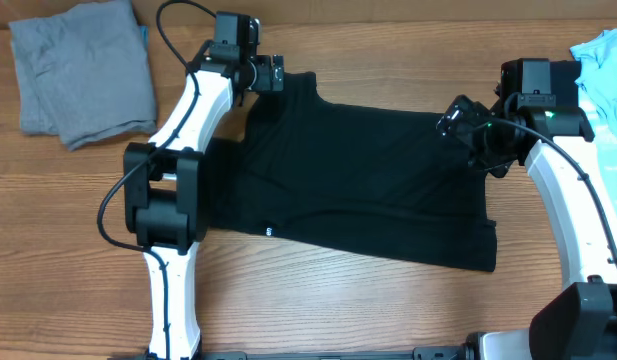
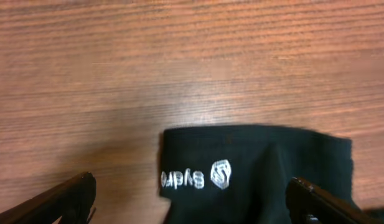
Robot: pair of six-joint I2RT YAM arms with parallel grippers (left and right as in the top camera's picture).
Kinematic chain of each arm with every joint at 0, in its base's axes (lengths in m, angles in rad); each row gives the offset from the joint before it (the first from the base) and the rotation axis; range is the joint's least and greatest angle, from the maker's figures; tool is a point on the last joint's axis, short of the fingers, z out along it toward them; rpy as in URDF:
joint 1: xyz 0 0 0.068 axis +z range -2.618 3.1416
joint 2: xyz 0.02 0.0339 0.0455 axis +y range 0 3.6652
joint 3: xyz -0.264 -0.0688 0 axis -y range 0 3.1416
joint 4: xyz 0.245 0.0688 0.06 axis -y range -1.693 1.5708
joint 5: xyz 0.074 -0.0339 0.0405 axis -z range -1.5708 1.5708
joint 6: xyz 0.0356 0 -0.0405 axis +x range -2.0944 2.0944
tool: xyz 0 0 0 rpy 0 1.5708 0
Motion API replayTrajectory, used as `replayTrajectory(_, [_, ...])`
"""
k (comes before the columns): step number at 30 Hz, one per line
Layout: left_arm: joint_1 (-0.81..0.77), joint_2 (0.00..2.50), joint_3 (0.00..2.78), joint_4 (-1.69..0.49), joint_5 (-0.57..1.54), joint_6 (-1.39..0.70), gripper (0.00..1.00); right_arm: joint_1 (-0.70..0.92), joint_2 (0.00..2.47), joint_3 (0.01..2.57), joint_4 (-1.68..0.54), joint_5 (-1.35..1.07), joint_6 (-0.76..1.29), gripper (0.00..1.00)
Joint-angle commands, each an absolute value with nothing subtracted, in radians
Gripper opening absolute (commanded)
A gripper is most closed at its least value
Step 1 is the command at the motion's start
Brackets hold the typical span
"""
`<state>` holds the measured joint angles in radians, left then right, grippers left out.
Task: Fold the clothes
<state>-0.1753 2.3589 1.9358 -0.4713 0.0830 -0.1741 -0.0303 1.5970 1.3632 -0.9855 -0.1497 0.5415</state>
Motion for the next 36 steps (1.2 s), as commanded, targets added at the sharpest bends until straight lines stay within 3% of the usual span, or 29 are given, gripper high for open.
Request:
replayTrajectory(1, [-0.178,2.42,1.961,-0.442,0.102,-0.135,1.0,-0.027,1.6,1.374,-0.992,-0.14,0.53,1.0])
replayTrajectory(11, [-0.176,2.494,1.961,-0.37,0.101,-0.135,0.98,-0.027,1.6,1.374,-1.054,-0.042,0.53,1.0])
replayTrajectory(14, [-0.177,2.494,1.961,-0.352,0.1,-0.135,0.87,-0.028,1.6,1.374,-1.053,-0.041,0.53,1.0])
replayTrajectory(18, [-0.177,2.494,1.961,-0.338,0.1,-0.135,0.83,-0.028,1.6,1.374,-1.049,0.021,0.53,1.0])
replayTrajectory(20, [-0.177,2.494,1.961,-0.334,0.1,-0.134,0.73,-0.028,1.6,1.374,-1.04,0.069,0.53,1.0])
replayTrajectory(26, [-0.178,2.494,1.961,-0.335,0.101,-0.135,0.2,-0.048,1.6,1.374,-0.989,0.104,0.53,1.0])
replayTrajectory(28, [-0.178,2.494,1.961,-0.335,0.1,-0.135,0.07,-0.064,1.6,1.374,-0.969,0.105,0.53,1.0])
replayTrajectory(36, [-0.177,2.494,1.961,-0.363,0.097,-0.135,0.04,-0.146,1.638,1.374,-0.809,0.111,0.479,0.91])
